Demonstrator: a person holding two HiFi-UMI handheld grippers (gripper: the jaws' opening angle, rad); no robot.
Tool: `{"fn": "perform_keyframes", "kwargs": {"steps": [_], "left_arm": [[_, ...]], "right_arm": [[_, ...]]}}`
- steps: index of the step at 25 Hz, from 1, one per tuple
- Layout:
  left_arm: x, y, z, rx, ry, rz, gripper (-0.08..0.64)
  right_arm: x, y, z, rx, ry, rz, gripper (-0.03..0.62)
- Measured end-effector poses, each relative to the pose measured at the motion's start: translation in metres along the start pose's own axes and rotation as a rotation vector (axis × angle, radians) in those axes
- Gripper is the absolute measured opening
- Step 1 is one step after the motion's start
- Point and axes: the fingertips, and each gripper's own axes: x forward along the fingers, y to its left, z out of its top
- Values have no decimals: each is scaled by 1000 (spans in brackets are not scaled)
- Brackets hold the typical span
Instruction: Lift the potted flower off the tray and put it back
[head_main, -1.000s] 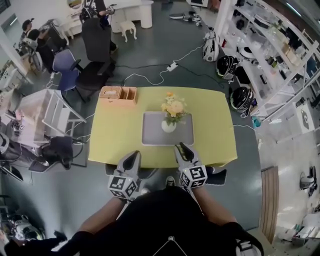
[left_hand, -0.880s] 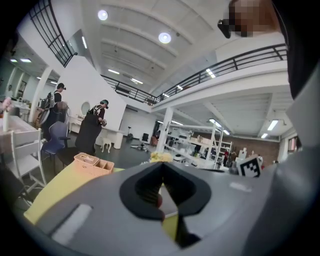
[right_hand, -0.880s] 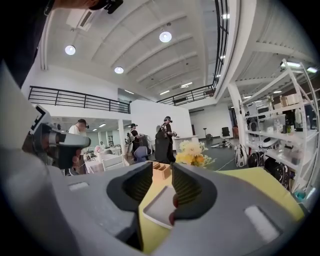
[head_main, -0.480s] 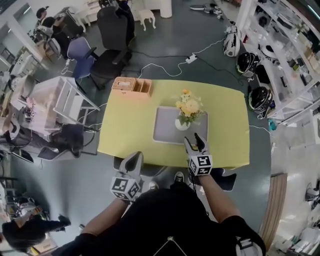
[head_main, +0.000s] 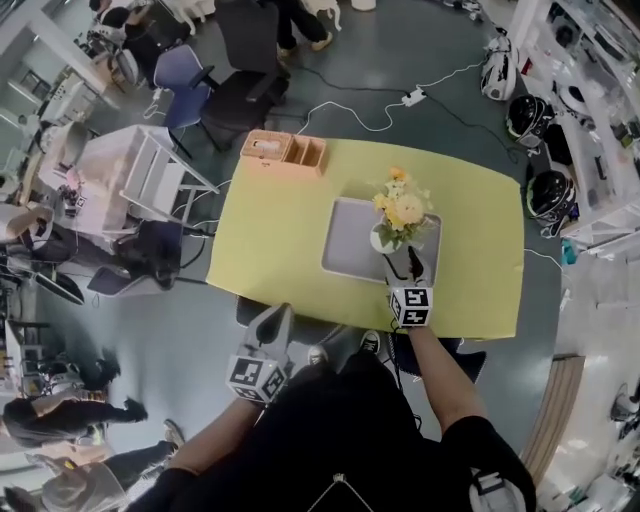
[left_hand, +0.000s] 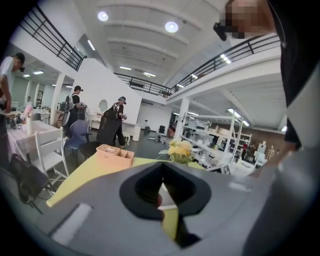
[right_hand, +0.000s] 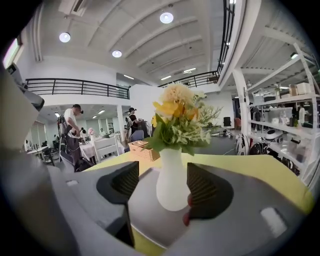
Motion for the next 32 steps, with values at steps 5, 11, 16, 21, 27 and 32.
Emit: {"fn": "perform_keyframes", "kwargs": {"steps": [5,11,16,21,27,32], "left_arm": [[-5,10,-10,-9,17,58,8],[-9,18,-17,-17,24,100,8],[-11,22,-13,-22,31,116,8],[-10,22,-16,-19,35,125,8],[-18,26,-15,-18,20,145,8],[-24,29,-15,-22,16,148,8]], "right_arm": [[31,-11,-9,-22,3,-7,320],[55,-14,-8,-36,4,-7,328],[70,-13,-3,-39,-1,-11,328],[79,-20,-5,-43,-11,-46,327],[78,-22,-7,-50,-6,-97,209],[72,-19,-7,-55,-10,-98,209]]}}
